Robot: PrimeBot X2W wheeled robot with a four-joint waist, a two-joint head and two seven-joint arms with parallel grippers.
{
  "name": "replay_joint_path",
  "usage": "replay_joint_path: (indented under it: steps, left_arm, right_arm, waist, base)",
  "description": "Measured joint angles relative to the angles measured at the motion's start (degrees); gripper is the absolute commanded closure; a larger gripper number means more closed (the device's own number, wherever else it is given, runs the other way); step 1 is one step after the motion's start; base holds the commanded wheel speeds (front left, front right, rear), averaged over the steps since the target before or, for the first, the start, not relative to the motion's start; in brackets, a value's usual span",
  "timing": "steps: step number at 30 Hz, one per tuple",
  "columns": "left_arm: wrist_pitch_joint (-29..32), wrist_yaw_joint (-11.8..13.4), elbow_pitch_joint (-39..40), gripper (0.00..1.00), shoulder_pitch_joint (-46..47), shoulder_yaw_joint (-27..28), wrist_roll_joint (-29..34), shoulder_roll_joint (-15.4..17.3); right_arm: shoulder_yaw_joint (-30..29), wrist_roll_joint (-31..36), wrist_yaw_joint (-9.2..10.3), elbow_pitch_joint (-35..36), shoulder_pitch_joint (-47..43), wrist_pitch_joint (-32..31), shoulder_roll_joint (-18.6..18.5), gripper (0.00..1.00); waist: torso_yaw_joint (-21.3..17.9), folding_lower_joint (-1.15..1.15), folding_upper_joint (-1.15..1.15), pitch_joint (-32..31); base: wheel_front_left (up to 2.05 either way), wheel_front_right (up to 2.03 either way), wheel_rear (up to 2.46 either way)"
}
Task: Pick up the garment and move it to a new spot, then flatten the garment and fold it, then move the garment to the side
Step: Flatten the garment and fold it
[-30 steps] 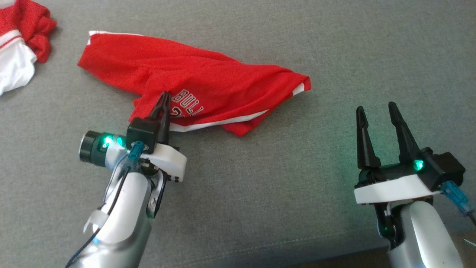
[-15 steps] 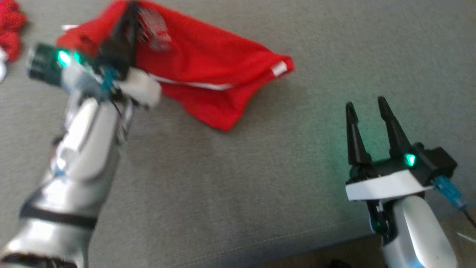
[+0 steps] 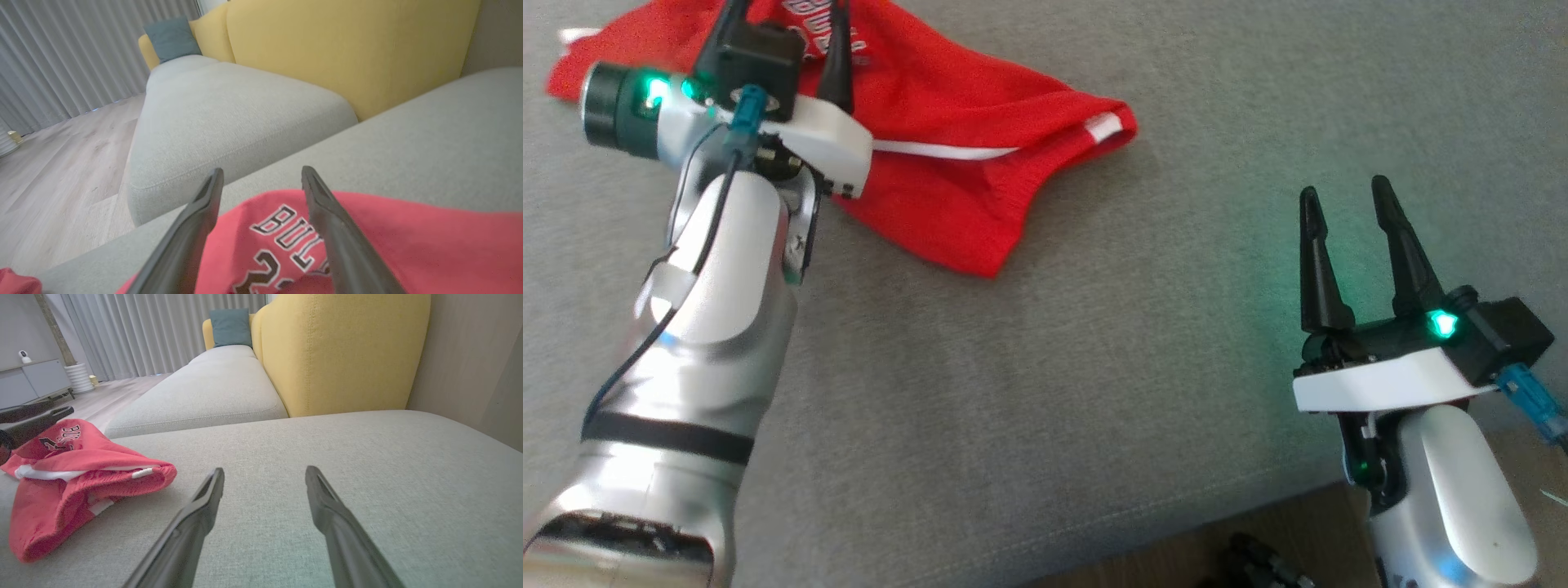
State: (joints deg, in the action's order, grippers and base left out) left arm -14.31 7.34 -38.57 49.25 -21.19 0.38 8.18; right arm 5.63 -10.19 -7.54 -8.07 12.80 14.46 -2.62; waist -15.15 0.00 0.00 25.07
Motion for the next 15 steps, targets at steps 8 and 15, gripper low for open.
replay_joint_path:
  steps: [8,15]
  left_arm:
    - [-0.4,0.3,7.4,0.0,-12.9,2.7,-6.6,-1.8]
    - [0.2,0.5,5.9,0.0,-18.6,4.3,-9.8,-1.8]
  right_arm:
    - [-0.3,0.2,0.0,-0.3,-0.6,0.0,0.0,0.0]
    - [-0.1,0.2,0.0,-0.7,-0.8,0.0,0.0,0.0]
  waist:
    - [4.1,0.0,0.0,-3.7]
    - [6.2,0.0,0.0,-6.1]
  base:
    - [0.0,0.0,0.0]
    - [0.0,0.0,0.0]
